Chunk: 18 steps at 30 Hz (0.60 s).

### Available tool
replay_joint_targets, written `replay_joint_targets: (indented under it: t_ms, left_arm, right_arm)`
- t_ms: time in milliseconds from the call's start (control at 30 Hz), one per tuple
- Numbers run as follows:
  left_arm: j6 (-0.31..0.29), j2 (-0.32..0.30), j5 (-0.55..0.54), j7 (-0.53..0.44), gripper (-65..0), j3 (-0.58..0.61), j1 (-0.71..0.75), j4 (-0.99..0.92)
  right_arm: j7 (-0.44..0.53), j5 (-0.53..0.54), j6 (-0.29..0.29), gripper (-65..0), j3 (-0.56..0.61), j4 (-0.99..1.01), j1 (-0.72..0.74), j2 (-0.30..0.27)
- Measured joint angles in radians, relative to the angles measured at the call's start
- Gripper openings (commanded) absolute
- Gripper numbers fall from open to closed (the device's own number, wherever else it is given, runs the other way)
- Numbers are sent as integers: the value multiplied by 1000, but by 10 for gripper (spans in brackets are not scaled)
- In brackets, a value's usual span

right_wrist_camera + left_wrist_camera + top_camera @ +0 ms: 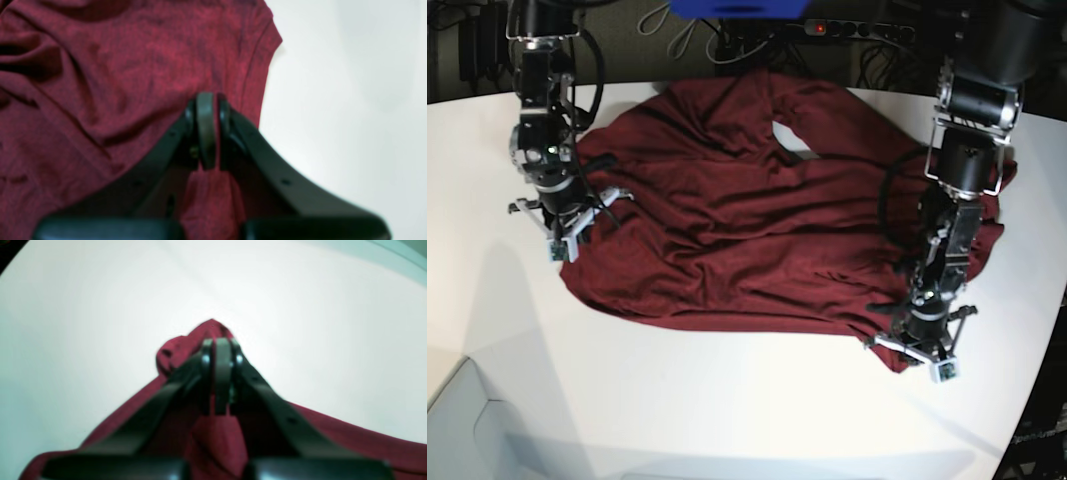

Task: Layout the t-shirt on the table in an organized manner, then fold the t-shirt properly
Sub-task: 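Pull the shirt hem outward with the left gripper to flatten it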

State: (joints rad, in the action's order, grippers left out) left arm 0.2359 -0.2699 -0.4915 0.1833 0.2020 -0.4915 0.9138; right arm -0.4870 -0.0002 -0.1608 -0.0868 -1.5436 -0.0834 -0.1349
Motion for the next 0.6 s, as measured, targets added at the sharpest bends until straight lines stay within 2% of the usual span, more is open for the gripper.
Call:
replay_joint_targets:
  t_ms: [100,267,600]
  left_arm:
    - [0,-14,-1,1,-648,-14,-17,0]
    - [-4,-19,8,-7,-648,-133,-53,-8]
    - [-4,-18,6,-7,-646,-156,-215,-317]
  right_arm:
    - [0,0,0,-643,0,0,0,0]
    - [0,0,0,-643,-3,0,0,-1]
    - [-2,0,0,-643,0,0,-18,-1]
